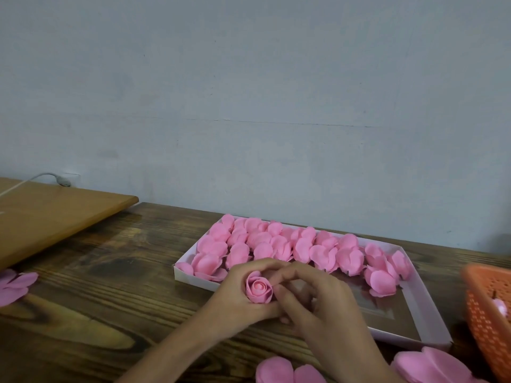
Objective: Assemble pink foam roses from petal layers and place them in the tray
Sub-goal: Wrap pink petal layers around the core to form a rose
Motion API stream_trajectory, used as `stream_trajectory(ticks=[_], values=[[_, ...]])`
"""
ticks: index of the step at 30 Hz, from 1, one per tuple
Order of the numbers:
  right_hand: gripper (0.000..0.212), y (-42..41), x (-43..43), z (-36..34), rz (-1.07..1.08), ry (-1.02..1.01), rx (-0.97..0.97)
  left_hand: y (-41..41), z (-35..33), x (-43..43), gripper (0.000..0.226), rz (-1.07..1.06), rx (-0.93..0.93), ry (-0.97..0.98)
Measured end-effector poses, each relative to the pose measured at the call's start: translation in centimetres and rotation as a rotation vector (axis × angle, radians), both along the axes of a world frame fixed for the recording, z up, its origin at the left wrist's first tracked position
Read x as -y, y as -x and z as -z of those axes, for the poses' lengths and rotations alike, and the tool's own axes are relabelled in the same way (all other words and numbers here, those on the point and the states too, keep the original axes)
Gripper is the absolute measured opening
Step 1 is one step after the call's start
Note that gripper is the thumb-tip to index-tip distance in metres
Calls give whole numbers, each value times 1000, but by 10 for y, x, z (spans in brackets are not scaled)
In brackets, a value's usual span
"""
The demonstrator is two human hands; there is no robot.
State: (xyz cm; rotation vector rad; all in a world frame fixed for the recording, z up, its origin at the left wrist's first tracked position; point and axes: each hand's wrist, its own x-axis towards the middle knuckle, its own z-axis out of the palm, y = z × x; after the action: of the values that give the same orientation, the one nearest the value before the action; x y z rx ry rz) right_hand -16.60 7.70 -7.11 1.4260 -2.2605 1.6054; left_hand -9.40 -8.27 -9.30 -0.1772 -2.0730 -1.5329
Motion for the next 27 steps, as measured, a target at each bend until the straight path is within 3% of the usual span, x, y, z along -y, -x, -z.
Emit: stream_trajectory(ticks=[4, 7, 11, 18, 22, 27], values=[[27, 0, 0, 1, 15, 14, -172, -1, 2, -2, 16, -3, 3, -82], [32, 1, -3, -3, -24, 7, -346, 0, 5, -2, 10, -2, 6, -92], [35, 2, -6, -10, -39, -66, -589, 1, 6, -3, 16, -12, 29, -121], [32, -1, -5, -5, 28, -83, -697, 3, 11, -3, 28, -61, 55, -181], [34, -2, -2, 1, 14, -95, -574, 1, 9, -7, 21, -124, 74, -228], [44, -9, 4, 19, 41, 173, 21, 0, 2, -13, 41, -234, 72, -475]])
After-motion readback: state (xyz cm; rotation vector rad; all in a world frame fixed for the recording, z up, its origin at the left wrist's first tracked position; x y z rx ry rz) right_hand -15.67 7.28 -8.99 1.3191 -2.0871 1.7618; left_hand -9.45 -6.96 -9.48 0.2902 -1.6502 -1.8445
